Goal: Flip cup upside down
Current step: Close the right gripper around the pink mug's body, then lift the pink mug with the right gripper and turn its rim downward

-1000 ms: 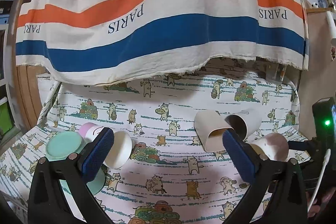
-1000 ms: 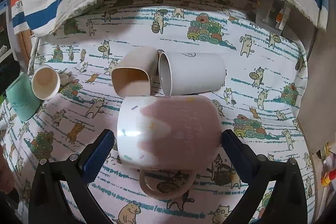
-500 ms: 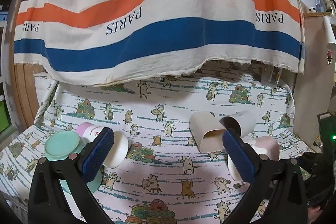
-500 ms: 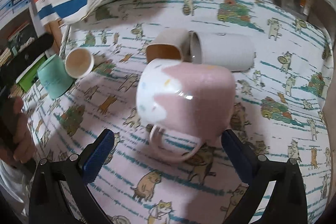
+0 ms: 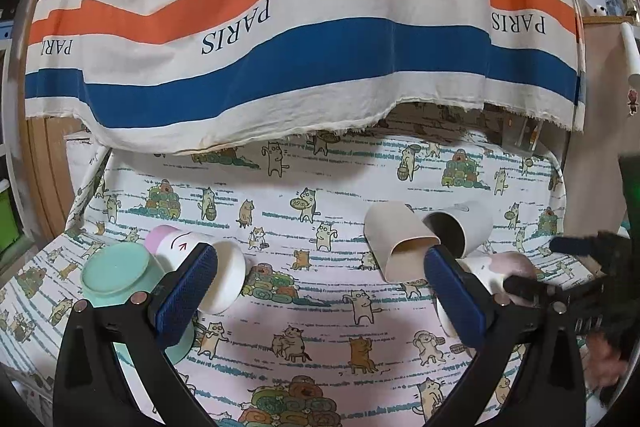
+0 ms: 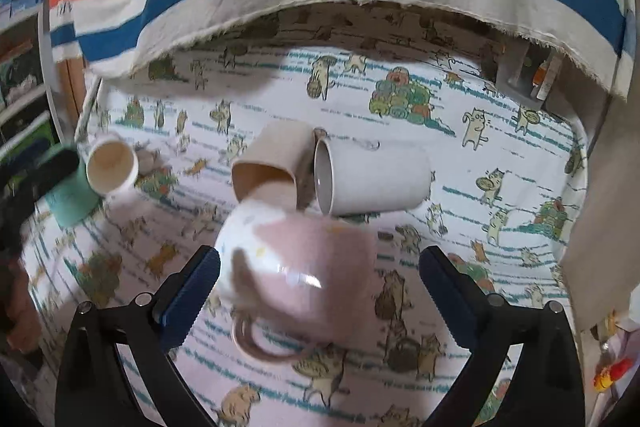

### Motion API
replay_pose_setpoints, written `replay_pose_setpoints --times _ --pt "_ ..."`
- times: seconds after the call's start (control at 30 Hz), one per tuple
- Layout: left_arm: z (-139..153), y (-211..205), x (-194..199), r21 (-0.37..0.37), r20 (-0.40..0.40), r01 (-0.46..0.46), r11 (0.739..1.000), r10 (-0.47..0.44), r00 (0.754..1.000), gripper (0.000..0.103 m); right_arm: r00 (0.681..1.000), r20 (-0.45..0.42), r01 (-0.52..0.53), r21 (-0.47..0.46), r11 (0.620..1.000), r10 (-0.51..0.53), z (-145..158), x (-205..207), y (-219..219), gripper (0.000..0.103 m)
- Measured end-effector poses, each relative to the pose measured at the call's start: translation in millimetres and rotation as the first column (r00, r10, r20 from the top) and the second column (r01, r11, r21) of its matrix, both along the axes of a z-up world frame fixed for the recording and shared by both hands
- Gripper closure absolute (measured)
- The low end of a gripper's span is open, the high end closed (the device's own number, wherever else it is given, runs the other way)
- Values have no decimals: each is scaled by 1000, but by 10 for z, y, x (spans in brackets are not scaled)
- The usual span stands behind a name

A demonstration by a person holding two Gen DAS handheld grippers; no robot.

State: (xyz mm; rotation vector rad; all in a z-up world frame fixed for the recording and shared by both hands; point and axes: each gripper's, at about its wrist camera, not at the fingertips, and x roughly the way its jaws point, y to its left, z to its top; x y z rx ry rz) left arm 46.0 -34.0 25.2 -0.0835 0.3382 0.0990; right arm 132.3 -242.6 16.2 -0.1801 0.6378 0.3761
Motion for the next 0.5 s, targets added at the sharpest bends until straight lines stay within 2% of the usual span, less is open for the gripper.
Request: replay_pose_setpoints --times 0.1,0.17,0.23,0.33,0.43,0.5 --pt "-11 -18 -1 14 2 -2 1000 2 1000 0 993 -67 -87 74 993 92 13 174 5 1" --pt "-18 -34 1 22 1 0 1000 0 1000 0 973 -143 -167 105 980 181 -33 308 47 0" --pt "-25 -41 11 27 -3 2 1000 -2 1000 0 966 -147 -206 70 976 214 -41 377 99 1" --pt "-33 -47 22 31 -8 4 1000 -3 1000 0 932 -183 -320 -4 947 314 -41 441 155 1" --pt "-37 -55 35 30 -16 9 999 -8 1000 0 924 -187 -362 -145 921 334 -7 466 189 1" --pt "-40 -57 44 25 -24 18 1000 -17 1000 0 909 -238 -384 -155 910 343 10 508 179 1"
